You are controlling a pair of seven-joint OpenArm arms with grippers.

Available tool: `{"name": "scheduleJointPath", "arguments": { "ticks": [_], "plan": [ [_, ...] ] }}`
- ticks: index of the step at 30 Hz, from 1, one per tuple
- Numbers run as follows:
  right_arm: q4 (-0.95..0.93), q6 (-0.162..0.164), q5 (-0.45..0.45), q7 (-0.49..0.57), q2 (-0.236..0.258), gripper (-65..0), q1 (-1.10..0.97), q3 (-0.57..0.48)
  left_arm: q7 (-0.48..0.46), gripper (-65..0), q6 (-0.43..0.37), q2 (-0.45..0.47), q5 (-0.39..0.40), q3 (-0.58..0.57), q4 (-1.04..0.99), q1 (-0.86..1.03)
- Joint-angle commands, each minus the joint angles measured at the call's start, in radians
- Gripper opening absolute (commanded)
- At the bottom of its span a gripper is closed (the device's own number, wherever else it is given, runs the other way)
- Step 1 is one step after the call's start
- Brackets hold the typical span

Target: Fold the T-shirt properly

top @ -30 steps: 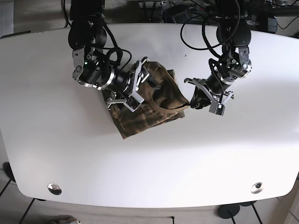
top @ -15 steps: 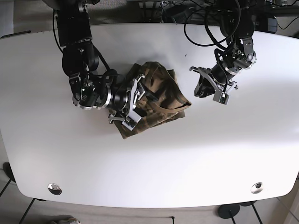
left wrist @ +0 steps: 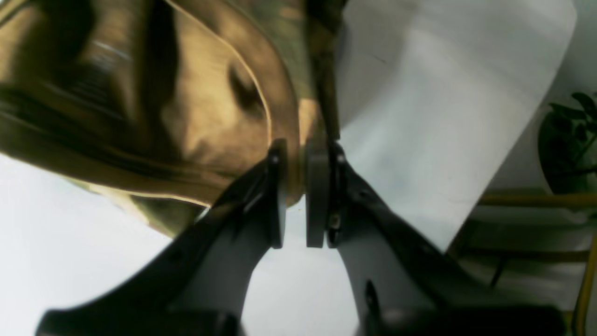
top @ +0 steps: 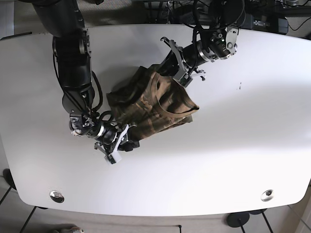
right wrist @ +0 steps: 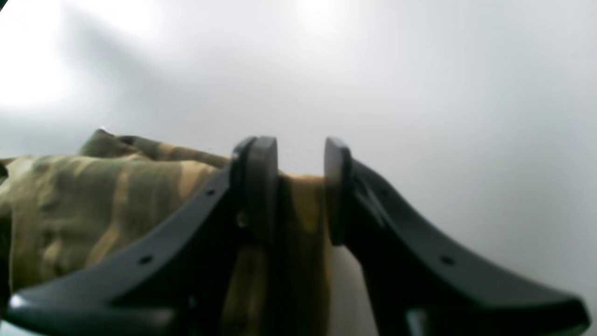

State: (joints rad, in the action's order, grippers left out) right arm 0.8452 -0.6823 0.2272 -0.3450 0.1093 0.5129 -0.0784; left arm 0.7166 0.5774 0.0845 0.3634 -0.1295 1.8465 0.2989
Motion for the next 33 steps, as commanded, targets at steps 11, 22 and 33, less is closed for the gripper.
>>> {"name": "scheduleJointPath", "arguments": {
  "ticks": [11, 22, 33],
  "plan": [
    [-0.050, -0.016, 0.030, 0.156, 0.089, -49.6, -0.064, 0.007, -0.024, -60.0, 0.000, 0.008, 0.015, 0.135, -0.327, -0.243],
    [0.332, -0.016, 0.340, 0.044, 0.220, -49.8, -0.411, 0.006, -0.071, -59.6, 0.000, 0.045, 0.015, 0.216, -0.627, -0.576],
    [0.736, -0.016, 0.346, -0.259, 0.168, -49.1, -0.468, 0.002, 0.024, -54.6, 0.000, 0.122, 0.023, 0.222, -0.253, -0.468]
  ]
}}
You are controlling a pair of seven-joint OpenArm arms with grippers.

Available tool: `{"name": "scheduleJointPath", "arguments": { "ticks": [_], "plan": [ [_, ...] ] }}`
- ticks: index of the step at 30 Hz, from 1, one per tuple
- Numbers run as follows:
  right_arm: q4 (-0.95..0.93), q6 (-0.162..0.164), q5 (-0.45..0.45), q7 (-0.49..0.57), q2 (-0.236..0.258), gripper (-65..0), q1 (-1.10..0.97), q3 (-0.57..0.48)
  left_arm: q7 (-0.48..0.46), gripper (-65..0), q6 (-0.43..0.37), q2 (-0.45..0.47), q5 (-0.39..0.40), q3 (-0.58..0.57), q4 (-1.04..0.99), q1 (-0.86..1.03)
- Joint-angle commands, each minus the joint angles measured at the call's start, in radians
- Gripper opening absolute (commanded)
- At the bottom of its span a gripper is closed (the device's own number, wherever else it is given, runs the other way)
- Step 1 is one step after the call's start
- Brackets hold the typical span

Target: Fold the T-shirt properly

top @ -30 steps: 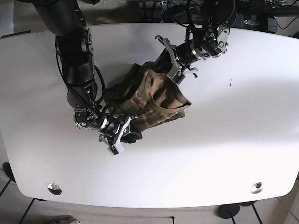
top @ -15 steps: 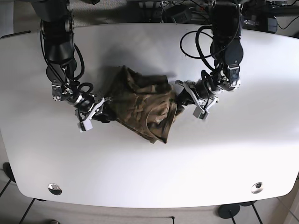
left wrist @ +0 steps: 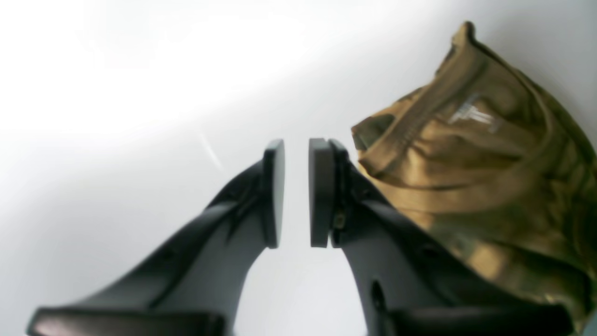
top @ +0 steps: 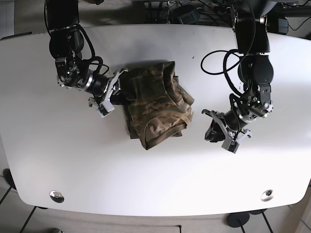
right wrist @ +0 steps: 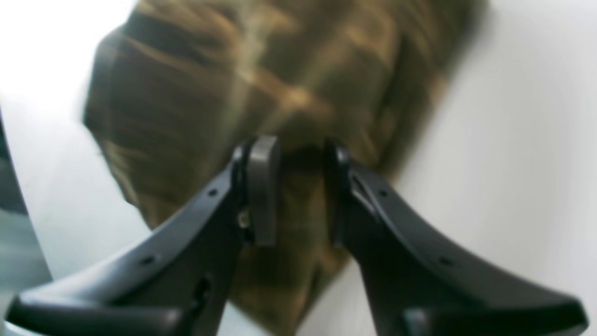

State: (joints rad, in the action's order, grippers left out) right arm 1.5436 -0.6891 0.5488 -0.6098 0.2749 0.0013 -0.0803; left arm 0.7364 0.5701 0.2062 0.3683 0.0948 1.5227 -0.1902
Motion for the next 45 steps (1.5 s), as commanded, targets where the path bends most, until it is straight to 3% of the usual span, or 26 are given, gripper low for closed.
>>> {"name": "scheduleJointPath", "arguments": {
  "ticks": [1, 3, 6, 8, 14, 16, 18, 21, 23, 28, 30, 36, 40, 42, 45],
  "plan": [
    [0.042, -0.009, 0.023, -0.032, -0.022, -48.8, 0.075, 0.006, 0.013, -53.8, 0.008, -0.001, 0.018, -0.002, 0.126, 0.062],
    [0.027, -0.009, 0.017, -0.108, -0.056, -45.0, 0.154, 0.009, 0.019, -52.2, 0.008, -0.006, 0.016, -0.002, 0.220, 0.139],
    [-0.067, -0.009, 0.021, -0.158, -0.096, -24.3, 0.265, 0.009, 0.019, -47.4, 0.008, -0.029, 0.018, -0.010, 0.325, 0.257],
    [-0.167, -0.009, 0.018, -0.157, -0.119, -15.5, 0.339, 0.009, 0.019, -43.9, 0.008, -0.073, 0.016, -0.007, 0.372, 0.320],
    [-0.564, -0.009, 0.018, -0.092, -0.168, -13.8, 0.547, 0.006, 0.019, -41.0, 0.009, -0.164, 0.016, -0.013, 0.410, 0.423],
    [-0.636, -0.009, 0.018, -0.058, -0.170, -13.5, 0.572, 0.001, 0.019, -41.1, 0.009, -0.169, 0.011, -0.063, 0.410, 0.436],
    [-0.714, -0.009, 0.017, -0.034, -0.205, -13.6, 0.596, 0.001, 0.018, -41.1, 0.008, -0.167, 0.010, -0.135, 0.405, 0.439],
    [-0.779, -0.009, 0.017, 0.017, -0.219, -14.1, 0.606, 0.001, 0.016, -41.1, 0.008, -0.175, 0.008, -0.163, 0.385, 0.439],
    [-0.797, -0.009, 0.017, 0.041, -0.220, -19.2, 0.601, 0.001, 0.015, -41.1, 0.008, -0.175, 0.008, -0.168, 0.365, 0.439],
    [-0.799, -0.009, 0.023, 0.054, -0.219, -63.3, 0.599, 0.007, 0.013, -41.1, 0.008, -0.173, 0.008, -0.160, 0.261, 0.426],
    [-0.790, -0.009, 0.024, 0.054, -0.213, -61.2, 0.601, 0.010, 0.013, -41.3, 0.008, -0.170, 0.010, -0.163, 0.201, 0.397],
    [-0.635, -0.009, 0.023, 0.026, -0.188, -61.5, 0.541, 0.178, 0.013, -41.3, 0.008, -0.169, 0.013, -0.162, 0.171, 0.392],
    [-0.638, -0.009, 0.015, 0.031, -0.176, -60.7, 0.544, 0.188, 0.013, -41.3, 0.008, -0.169, 0.010, -0.160, 0.158, 0.390],
    [-0.638, -0.009, 0.015, 0.067, -0.176, -52.6, 0.543, 0.184, 0.013, -41.3, 0.009, -0.169, 0.016, -0.160, 0.180, 0.392],
    [-0.630, -0.009, 0.021, 0.074, -0.174, -19.5, 0.540, 0.190, 0.015, -41.3, 0.011, -0.161, 0.010, -0.158, 0.307, 0.393]
  ]
}}
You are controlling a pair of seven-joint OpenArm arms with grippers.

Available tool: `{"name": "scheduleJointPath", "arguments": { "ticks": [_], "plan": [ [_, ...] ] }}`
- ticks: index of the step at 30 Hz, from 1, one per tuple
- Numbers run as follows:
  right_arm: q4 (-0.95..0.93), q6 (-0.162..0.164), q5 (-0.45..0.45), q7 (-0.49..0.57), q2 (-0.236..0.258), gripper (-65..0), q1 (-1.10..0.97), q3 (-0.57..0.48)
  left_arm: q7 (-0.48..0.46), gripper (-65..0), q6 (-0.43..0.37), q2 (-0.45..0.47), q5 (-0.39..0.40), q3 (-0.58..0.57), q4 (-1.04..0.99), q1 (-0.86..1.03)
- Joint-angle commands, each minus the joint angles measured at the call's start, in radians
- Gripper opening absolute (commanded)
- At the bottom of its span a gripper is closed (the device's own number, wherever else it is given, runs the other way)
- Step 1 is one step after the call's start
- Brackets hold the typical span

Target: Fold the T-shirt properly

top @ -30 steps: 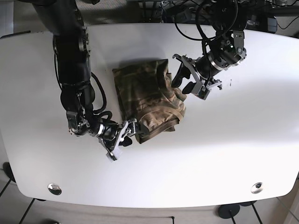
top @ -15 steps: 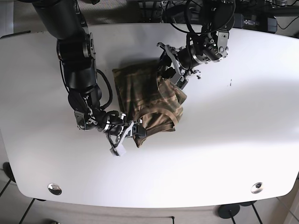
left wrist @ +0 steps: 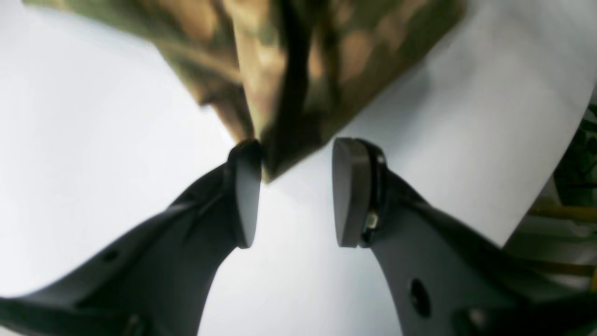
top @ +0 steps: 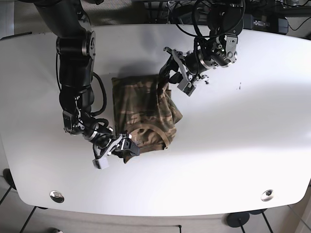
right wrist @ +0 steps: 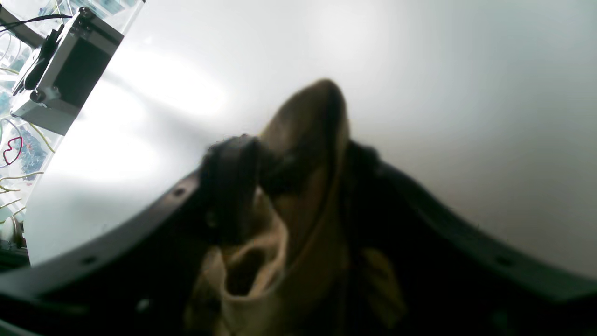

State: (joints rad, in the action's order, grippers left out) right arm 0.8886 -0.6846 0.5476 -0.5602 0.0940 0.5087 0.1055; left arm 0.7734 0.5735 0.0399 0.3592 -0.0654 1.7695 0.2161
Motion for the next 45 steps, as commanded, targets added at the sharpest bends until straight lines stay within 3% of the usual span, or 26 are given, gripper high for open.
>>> {"name": "scheduleJointPath", "arguments": {
  "ticks": [1, 2, 9, 12, 15, 16, 18, 23, 26, 29, 34, 39, 45],
  "plan": [
    [0.034, -0.014, 0.024, 0.022, 0.008, -6.8, 0.032, 0.004, -0.022, -41.3, 0.007, 0.025, 0.024, 0.000, 0.100, -0.013],
    [0.068, -0.014, 0.025, 0.015, 0.019, 0.0, 0.029, 0.004, -0.022, -41.3, 0.006, 0.030, 0.024, 0.000, 0.117, -0.016],
    [0.593, -0.014, 0.025, -0.218, 0.034, -2.1, -0.246, 0.006, -0.022, -41.3, 0.003, 0.025, 0.022, 0.043, 0.042, -0.117],
    [0.723, -0.014, 0.025, -0.248, 0.034, -15.9, -0.368, 0.027, -0.022, -41.3, 0.003, 0.007, 0.025, 0.046, -0.018, -0.172],
    [0.746, -0.014, 0.025, -0.248, 0.034, -36.9, -0.443, 0.049, -0.022, -41.3, 0.003, -0.025, 0.025, 0.063, -0.052, -0.212],
    [0.745, -0.014, 0.024, -0.248, 0.034, -46.6, -0.463, 0.049, -0.022, -41.3, 0.003, -0.038, 0.025, 0.062, -0.066, -0.234],
    [0.743, -0.014, 0.019, -0.248, 0.034, -53.7, -0.480, 0.046, -0.022, -41.3, 0.003, -0.065, 0.025, 0.060, -0.098, -0.260],
    [0.643, -0.014, 0.019, -0.242, 0.034, -54.1, -0.513, 0.044, -0.024, -41.3, 0.004, -0.122, 0.021, 0.060, -0.271, -0.353],
    [0.541, -0.014, 0.018, -0.225, 0.066, -54.4, -0.508, 0.044, -0.078, -41.3, 0.007, -0.114, 0.019, 0.060, -0.435, -0.429],
    [0.479, -0.014, 0.016, -0.172, 0.089, -54.2, -0.513, 0.044, -0.154, -41.3, 0.007, -0.070, 0.019, 0.060, -0.546, -0.485],
    [0.453, -0.014, 0.016, -0.162, 0.114, -54.2, -0.514, 0.044, -0.168, -41.3, 0.007, -0.004, 0.025, 0.060, -0.690, -0.613],
    [0.527, -0.014, 0.025, -0.169, 0.120, -54.5, -0.513, 0.044, -0.148, -41.3, 0.009, 0.036, 0.027, 0.063, -0.535, -0.623],
    [0.748, -0.014, 0.025, -0.272, 0.094, -54.7, -0.508, 0.050, -0.016, -41.3, 0.009, -0.036, 0.027, 0.060, -0.224, -0.442]
  ]
}}
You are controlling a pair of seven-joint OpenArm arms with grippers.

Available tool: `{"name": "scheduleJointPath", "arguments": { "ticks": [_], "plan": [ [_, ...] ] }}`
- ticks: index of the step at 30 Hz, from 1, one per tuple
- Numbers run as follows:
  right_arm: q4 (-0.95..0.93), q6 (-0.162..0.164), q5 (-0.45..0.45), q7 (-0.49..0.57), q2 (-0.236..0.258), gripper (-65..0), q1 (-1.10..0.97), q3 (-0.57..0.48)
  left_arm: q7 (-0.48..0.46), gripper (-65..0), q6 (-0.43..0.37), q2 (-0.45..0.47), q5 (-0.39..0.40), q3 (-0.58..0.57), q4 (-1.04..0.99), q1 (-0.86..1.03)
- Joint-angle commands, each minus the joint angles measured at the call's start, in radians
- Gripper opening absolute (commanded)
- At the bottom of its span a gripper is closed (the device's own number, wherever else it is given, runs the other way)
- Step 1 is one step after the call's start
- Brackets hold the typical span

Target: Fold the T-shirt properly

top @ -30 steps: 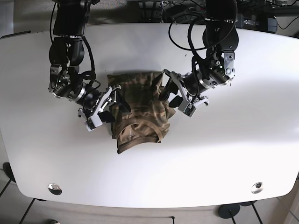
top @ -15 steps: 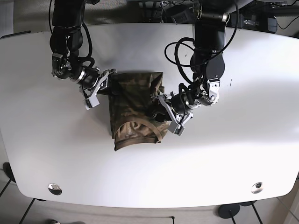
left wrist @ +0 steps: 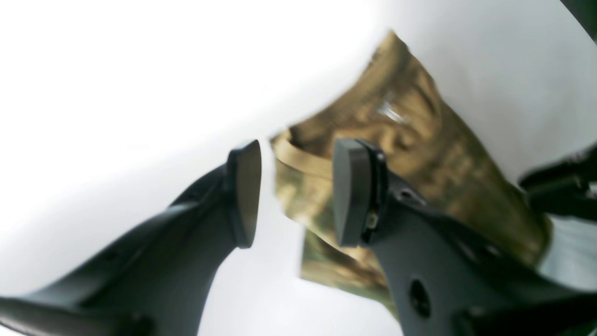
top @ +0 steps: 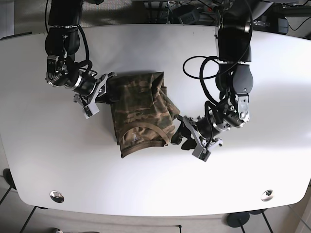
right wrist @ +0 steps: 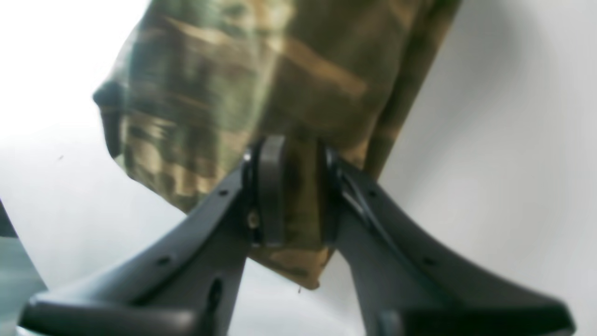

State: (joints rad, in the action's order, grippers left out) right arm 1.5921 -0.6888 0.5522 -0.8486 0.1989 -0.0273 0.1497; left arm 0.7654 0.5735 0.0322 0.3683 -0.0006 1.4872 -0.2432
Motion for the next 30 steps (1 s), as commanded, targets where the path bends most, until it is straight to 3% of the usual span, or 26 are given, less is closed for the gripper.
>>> {"name": "scheduleJointPath", "arguments": {
  "ticks": [1, 6, 11, 15, 17, 20, 23, 25, 30],
  "plan": [
    [0.063, -0.009, 0.018, 0.013, -0.025, -54.7, 0.036, 0.008, -0.004, -41.3, 0.009, -0.044, 0.018, -0.006, 0.100, 0.060],
    [0.007, -0.009, 0.015, 0.013, -0.051, -54.7, 0.125, 0.000, -0.001, -41.3, 0.009, -0.067, 0.018, -0.115, 0.191, 0.215],
    [-0.258, -0.009, 0.013, 0.025, -0.062, -54.7, 0.255, -0.002, -0.001, -41.3, 0.009, -0.067, 0.018, -0.143, 0.189, 0.288],
    [-0.465, -0.009, 0.012, 0.165, -0.054, -54.5, 0.281, -0.032, -0.002, -41.3, 0.009, -0.059, 0.018, -0.118, 0.122, 0.284],
    [-0.497, -0.009, 0.013, 0.228, -0.013, -54.7, 0.281, -0.101, -0.004, -41.3, 0.009, -0.059, 0.018, -0.055, 0.069, 0.249],
    [-0.499, -0.009, 0.019, 0.243, 0.001, -54.7, 0.278, -0.124, -0.005, -41.3, 0.009, -0.030, 0.015, -0.026, -0.006, 0.229],
    [-0.465, -0.009, 0.021, 0.242, 0.023, -54.7, 0.280, -0.124, -0.070, -41.3, 0.009, 0.001, 0.016, -0.029, -0.027, 0.233],
    [-0.385, -0.009, 0.021, 0.196, 0.029, -54.7, 0.277, -0.123, -0.071, -41.3, 0.009, 0.028, 0.019, -0.029, 0.037, 0.236],
    [-0.184, -0.009, 0.021, 0.015, 0.018, -54.9, 0.277, -0.005, -0.048, -41.3, 0.010, 0.035, 0.019, -0.029, 0.231, 0.296]
  ]
}}
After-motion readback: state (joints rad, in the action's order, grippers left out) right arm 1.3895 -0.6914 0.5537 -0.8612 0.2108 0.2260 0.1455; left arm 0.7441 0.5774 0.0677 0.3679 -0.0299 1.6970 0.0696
